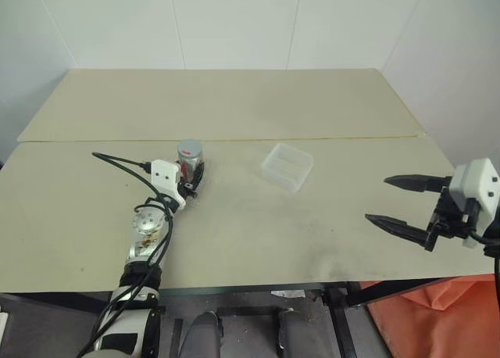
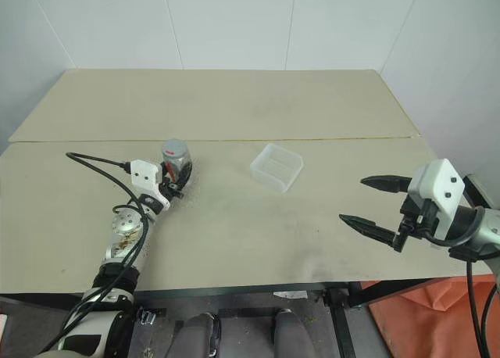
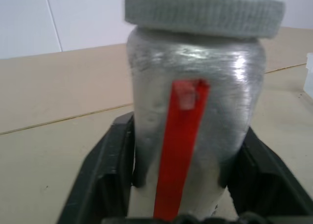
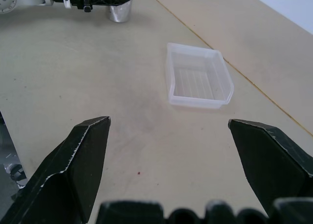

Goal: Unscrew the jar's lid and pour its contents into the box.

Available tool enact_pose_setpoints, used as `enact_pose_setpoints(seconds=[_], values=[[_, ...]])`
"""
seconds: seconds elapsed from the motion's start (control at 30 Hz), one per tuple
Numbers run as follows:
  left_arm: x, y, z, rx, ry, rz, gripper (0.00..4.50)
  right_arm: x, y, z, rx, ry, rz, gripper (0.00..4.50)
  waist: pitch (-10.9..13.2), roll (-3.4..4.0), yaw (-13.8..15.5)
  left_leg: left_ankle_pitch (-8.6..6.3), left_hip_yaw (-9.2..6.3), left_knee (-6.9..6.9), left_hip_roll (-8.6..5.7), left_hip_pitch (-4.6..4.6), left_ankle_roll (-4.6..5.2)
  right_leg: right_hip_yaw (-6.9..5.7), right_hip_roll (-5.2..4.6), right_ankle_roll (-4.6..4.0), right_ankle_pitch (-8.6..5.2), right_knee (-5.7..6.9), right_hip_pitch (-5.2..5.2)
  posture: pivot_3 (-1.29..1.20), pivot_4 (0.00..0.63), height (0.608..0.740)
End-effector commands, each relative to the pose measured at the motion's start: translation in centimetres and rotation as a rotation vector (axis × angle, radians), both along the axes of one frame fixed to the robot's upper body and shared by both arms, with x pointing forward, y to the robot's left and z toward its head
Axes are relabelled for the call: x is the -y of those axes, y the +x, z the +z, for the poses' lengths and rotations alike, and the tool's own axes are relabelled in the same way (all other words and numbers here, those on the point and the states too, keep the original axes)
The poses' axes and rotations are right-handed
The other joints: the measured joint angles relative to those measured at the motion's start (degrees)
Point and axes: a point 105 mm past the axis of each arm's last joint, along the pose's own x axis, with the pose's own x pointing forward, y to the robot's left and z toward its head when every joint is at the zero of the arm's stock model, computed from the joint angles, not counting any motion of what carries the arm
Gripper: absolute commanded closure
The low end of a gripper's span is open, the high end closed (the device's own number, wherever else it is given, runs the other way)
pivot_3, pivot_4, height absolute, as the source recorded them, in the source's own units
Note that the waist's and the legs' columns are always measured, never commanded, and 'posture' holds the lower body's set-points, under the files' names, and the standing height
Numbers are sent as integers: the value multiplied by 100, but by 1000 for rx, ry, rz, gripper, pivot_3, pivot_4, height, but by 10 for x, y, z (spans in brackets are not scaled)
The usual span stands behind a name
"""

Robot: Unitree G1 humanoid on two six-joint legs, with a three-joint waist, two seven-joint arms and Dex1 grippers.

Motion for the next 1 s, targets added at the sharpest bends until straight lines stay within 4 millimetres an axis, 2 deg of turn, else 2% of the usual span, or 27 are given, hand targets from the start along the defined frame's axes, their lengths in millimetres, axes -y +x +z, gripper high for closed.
enact_pose_setpoints(seconds=[0.03,0.17,0.23,0.37,0.5,0.6,0.77,0.83,1.0], values=[[-1,1,9,49,-11,10,2531,-1,-3,15,71,-5,0,0,0,0,-2,0,0,0,0,3,0,0,0,0,0,0,3,0,150,740],[8,-3,23,102,-26,-56,2531,-7,0,19,95,19,10,0,0,0,-5,0,0,0,0,5,0,0,0,-9,-5,1,4,0,150,740],[16,-8,32,124,-21,-117,2531,-17,1,22,110,46,24,0,0,0,-8,0,0,0,0,4,0,0,0,-9,-5,1,3,0,150,740],[44,-24,53,109,-42,-286,2531,-61,10,31,170,235,44,0,0,0,-41,0,0,-1,3,1,0,0,2,1,1,1,1,0,150,740],[77,-42,64,67,-85,-479,2531,-110,28,40,229,438,4,0,-1,2,-57,0,-3,-2,3,3,0,1,4,-4,-2,6,-2,0,150,740],[98,-51,64,46,-102,-555,2531,-141,38,42,244,492,-18,0,-2,4,-67,0,-5,-2,3,2,0,1,4,-10,-5,5,-3,0,150,740],[120,-53,54,36,-37,-586,2531,-177,36,47,245,513,25,0,-2,4,-23,1,-8,-2,1,-8,1,0,4,3,3,1,-6,0,150,740],[126,-54,52,41,-19,-598,2531,-185,36,44,232,492,40,0,-2,4,-22,0,-8,-2,1,-10,2,0,3,3,3,-2,-6,0,150,740],[132,-59,50,69,24,-628,2531,-188,47,37,237,421,-6,0,-2,4,-26,0,-8,-2,2,-7,3,-1,4,-12,-5,2,-6,0,150,740]])
